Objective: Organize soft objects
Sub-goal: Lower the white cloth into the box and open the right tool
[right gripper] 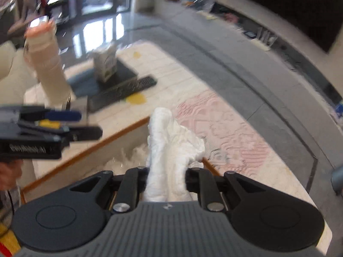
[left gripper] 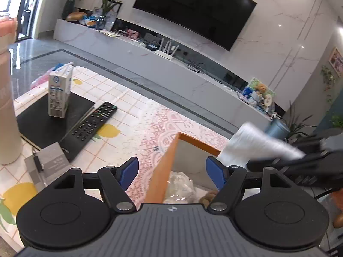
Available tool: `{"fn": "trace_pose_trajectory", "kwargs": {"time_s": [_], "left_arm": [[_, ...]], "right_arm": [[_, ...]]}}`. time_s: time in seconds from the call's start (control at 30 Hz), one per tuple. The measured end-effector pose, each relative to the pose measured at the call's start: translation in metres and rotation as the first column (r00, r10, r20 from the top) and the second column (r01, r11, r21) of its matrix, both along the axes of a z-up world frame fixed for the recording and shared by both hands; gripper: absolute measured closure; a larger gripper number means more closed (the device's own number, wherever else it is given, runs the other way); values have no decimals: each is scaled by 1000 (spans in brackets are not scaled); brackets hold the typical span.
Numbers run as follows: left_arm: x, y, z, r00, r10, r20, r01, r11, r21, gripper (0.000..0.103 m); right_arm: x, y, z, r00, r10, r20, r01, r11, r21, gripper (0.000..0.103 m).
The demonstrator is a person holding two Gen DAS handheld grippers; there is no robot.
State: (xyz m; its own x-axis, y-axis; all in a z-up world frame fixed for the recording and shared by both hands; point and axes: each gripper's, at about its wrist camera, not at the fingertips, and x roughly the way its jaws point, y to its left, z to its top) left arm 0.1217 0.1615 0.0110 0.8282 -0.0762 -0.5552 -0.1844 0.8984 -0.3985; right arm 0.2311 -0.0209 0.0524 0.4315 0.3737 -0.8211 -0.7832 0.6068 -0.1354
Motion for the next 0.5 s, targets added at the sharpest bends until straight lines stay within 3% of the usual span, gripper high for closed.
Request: {"fn": "trace_pose_trajectory", "kwargs": {"time_s": [0.1, 0.2, 0.37, 0.5], "left_arm": [[-4, 2, -1, 998, 56, -4, -56, 998, -3, 21], [-5, 1, 1, 999, 52, 12, -52, 999, 5, 21], [2, -2, -4, 999, 47, -10, -47, 999, 1, 21], [4, -1, -7, 998, 59, -19, -59, 998, -5, 22]], "right_arm": [[11, 7, -33, 996, 85, -23, -86, 995, -54, 88], [18, 6, -57, 991, 136, -15, -136, 990, -35, 88], [38, 26, -109, 988, 155, 25, -143, 952, -270, 88], [44, 33, -136, 980, 197, 21, -179, 926, -332, 89]]}}
